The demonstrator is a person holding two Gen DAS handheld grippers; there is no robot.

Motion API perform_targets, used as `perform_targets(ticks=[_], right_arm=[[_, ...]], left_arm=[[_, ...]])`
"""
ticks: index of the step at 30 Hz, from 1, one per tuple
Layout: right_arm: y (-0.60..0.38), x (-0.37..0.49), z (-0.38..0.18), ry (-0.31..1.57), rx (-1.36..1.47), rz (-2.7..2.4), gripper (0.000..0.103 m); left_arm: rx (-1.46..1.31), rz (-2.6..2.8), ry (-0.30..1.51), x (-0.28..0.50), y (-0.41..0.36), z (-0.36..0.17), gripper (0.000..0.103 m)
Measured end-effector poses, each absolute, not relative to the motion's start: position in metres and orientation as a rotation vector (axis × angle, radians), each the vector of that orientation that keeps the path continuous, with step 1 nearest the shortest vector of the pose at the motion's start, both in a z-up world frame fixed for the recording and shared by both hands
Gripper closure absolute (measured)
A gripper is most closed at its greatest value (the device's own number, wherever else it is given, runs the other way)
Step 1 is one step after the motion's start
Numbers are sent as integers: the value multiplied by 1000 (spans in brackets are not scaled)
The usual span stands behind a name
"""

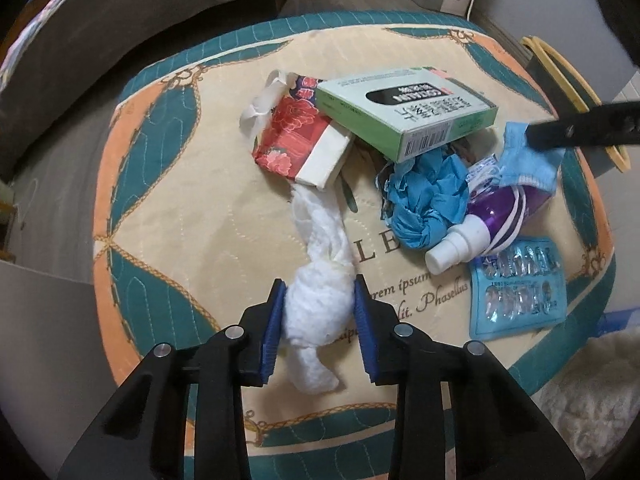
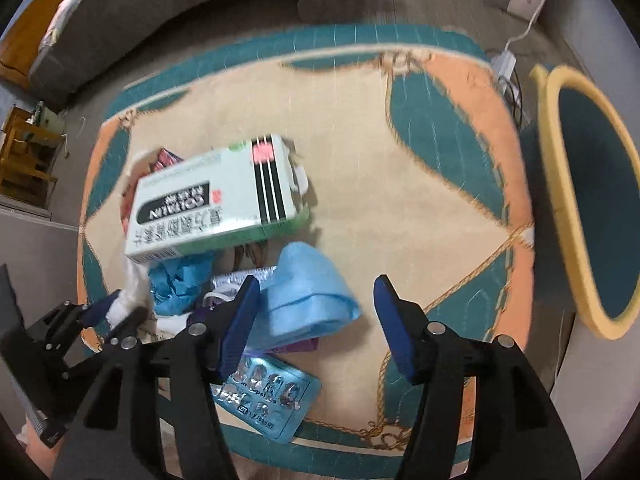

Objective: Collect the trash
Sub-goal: 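Grasp a blue face mask with the right tool while the left tool grasps a white tissue, then carry both items to the bin and release the mask and tissue inside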

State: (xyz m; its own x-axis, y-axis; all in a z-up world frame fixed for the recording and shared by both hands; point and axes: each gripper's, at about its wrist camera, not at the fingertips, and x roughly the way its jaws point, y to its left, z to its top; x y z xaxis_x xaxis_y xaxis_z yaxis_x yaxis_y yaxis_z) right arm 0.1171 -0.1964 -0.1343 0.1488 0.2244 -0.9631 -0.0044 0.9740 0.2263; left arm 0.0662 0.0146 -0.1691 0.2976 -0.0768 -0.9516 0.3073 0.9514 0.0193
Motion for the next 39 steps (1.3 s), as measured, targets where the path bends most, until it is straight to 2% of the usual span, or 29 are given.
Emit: perform_targets(ticks=[1, 4, 21, 32, 39], right_arm=[[-197, 116, -134, 1413, 206, 180, 84], [-192, 115, -114, 1352, 215, 210, 92], [-175, 75, 29, 972, 133, 318, 94], [-215, 74, 52, 895, 178, 247, 94], [-229, 74, 61, 860, 225, 246, 94]], left_arm=[[208, -262, 1240, 65, 16, -168, 68], [184, -269, 1217, 62, 19, -161, 68], [114, -265, 1128, 52, 29, -128, 68], [144, -291, 938, 46, 18, -69, 68], [117, -303, 914, 47, 18, -58, 68]])
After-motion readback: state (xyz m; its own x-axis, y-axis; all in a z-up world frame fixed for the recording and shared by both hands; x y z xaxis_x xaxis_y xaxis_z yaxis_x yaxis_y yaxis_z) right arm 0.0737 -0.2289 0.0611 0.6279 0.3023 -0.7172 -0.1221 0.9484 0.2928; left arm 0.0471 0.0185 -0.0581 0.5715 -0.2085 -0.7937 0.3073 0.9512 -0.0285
